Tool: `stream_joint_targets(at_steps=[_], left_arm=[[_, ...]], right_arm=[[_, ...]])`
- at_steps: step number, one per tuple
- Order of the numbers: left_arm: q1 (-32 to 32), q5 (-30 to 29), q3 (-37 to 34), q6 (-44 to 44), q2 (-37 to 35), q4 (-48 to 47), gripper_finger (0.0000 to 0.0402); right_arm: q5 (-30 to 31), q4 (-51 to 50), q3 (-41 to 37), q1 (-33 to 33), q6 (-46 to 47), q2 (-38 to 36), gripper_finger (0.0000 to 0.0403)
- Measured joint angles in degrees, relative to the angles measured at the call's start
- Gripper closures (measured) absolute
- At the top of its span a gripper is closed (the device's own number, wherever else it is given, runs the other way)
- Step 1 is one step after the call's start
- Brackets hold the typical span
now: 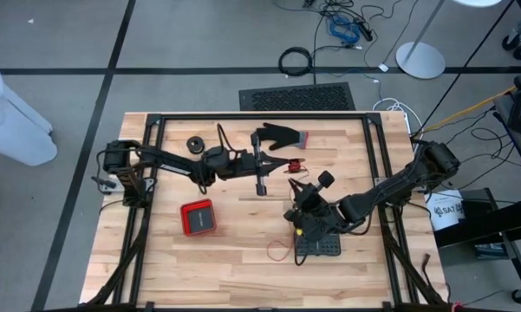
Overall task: Coil cords
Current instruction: Coil the red wire onto the spool
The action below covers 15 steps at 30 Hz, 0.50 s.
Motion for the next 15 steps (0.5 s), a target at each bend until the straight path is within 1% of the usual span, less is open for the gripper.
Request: stream_joint_targets(at_steps=[2,5,6,11,15], left_arm=[[0.0,0.0,0.0,0.0,0.1,0.2,0.0401],[0.0,0.0,0.0,0.0,0.1,1.9,0.0401],[0.0,0.0,0.0,0.0,0.1,2.5,0.0401],[0.0,0.8,0.0,-1.1,0.1,3.9,0.0401],[0.0,3.7,0.0,-2.5,0.1,4.0,0.0401]], right_arm=[[-2.7,-1.8,0.0,0.3,2.5,0.0,0.0399],[-9.2,-5.3,0.0,0.4,7.2,0.0,0.0399],[-10.1,-6.2,0.0,0.4,8.9,0.0,0.0399],[-10.8,-12.6,0.0,1.0,16.2,0.0,0.0399],[-10.5,-16.3,0.0,1.5,19.6,0.0,0.0398]])
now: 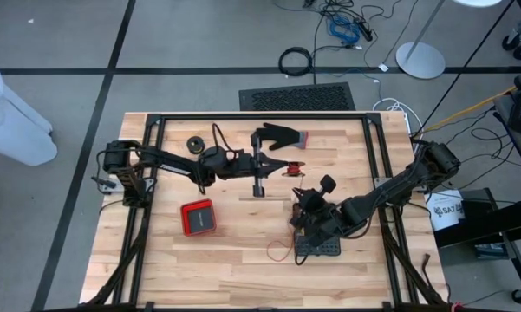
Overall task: Coil cords
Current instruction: Coil the red wire onto the spool
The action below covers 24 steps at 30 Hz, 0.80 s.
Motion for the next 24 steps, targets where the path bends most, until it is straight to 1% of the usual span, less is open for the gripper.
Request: stream_joint_targets(at_steps=[3,5,7,10,14,18,20,24], left_arm=[[0.1,2.0,0.0,-0.5,0.0,1.0,0.0401],[0.0,2.6,0.0,-0.5,0.0,1.1,0.0401],[0.1,2.7,0.0,-0.4,0.0,1.1,0.0401],[0.3,1.8,0.0,1.2,0.0,1.1,0.0401],[0.3,0.1,0.0,4.0,0.0,0.8,0.0401],[0.3,-0.7,0.1,6.1,-0.1,0.2,0.0401],[0.3,-1.0,0.1,7.2,-0.1,-0.5,0.0401],[0.3,-1.4,0.1,8.4,-0.1,-1.2,0.0401]], right_arm=[[3.0,-2.8,0.0,0.0,3.7,0.0,0.0398],[4.9,-3.0,0.0,0.0,4.1,0.0,0.0399],[5.3,-1.8,0.0,-0.4,3.4,0.0,0.0401],[4.1,3.3,0.0,-2.0,0.8,0.0,0.0402],[0.6,13.5,0.0,-5.0,-6.3,0.3,0.0402],[0.3,22.0,0.1,-6.7,-12.1,0.3,0.0403],[0.3,23.7,0.8,-7.2,-13.3,0.3,0.0403],[0.3,23.8,2.8,-7.8,-14.1,0.3,0.0403]])
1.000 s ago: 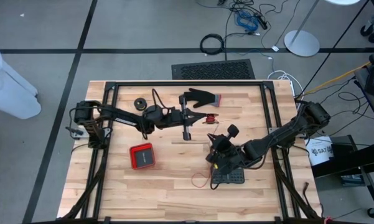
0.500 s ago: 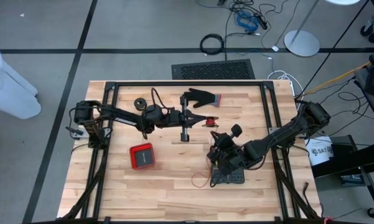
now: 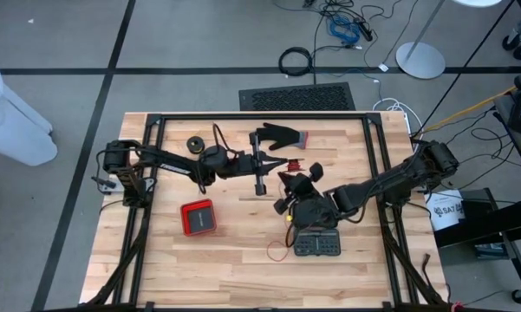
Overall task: Coil cords
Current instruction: Coil the red wire onto the spool
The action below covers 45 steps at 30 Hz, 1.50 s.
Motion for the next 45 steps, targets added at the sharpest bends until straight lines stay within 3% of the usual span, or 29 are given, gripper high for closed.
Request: stream_joint_targets(at_steps=[20,33,38,45], left_arm=[[-0.5,-0.2,0.3,6.3,3.3,1.1,0.0401],[-0.9,1.4,0.2,6.6,3.3,-2.5,0.0401],[-0.9,0.9,0.0,6.7,3.7,-6.0,0.0401],[-1.3,0.9,0.0,6.7,3.6,-6.8,0.0401]], right_arm=[[0.2,-4.3,10.0,2.3,-6.5,0.1,0.0403],[-1.0,-41.6,22.8,7.5,15.5,-0.3,0.0403],[-6.4,-55.2,26.4,8.6,23.6,-0.5,0.0403],[-14.4,-64.5,27.1,9.6,28.0,-0.7,0.0403]])
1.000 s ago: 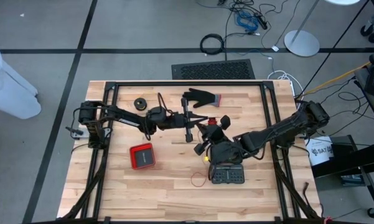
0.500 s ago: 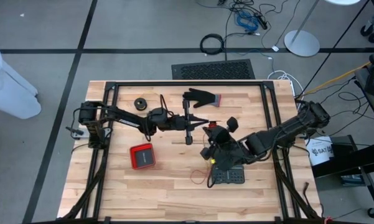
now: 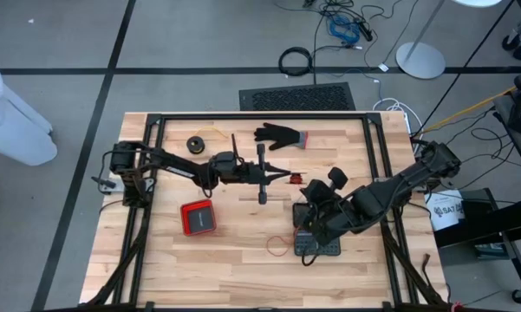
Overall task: Coil cords
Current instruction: Coil the red wire onto the spool
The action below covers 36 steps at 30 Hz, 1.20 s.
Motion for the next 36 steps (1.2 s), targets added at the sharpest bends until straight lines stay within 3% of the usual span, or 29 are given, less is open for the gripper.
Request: stream_joint_targets(at_steps=[5,12,19,23,30,36], left_arm=[[-0.1,0.0,0.0,-0.1,0.0,-1.0,0.0401],[-0.5,1.5,0.1,-0.5,-0.1,-1.0,0.0401],[-0.7,4.0,0.1,-4.7,-0.2,1.2,0.0401],[-0.7,4.8,0.1,-7.0,-0.6,1.5,0.0401],[-0.5,8.2,0.1,-14.5,-1.0,5.5,0.0401],[-0.4,9.0,0.1,-15.5,-1.0,7.0,0.0401]], right_arm=[[-0.6,-2.7,0.0,2.1,2.2,0.0,0.0403],[-0.2,-15.0,0.0,4.4,11.5,0.0,0.0403],[1.4,-14.9,-4.7,4.7,12.0,0.0,0.0403],[2.9,-10.3,-9.8,4.7,12.2,0.0,0.0402],[8.5,6.6,-20.0,4.5,8.8,0.0,0.0383],[9.8,15.8,-25.8,4.1,7.9,0.0,0.0376]])
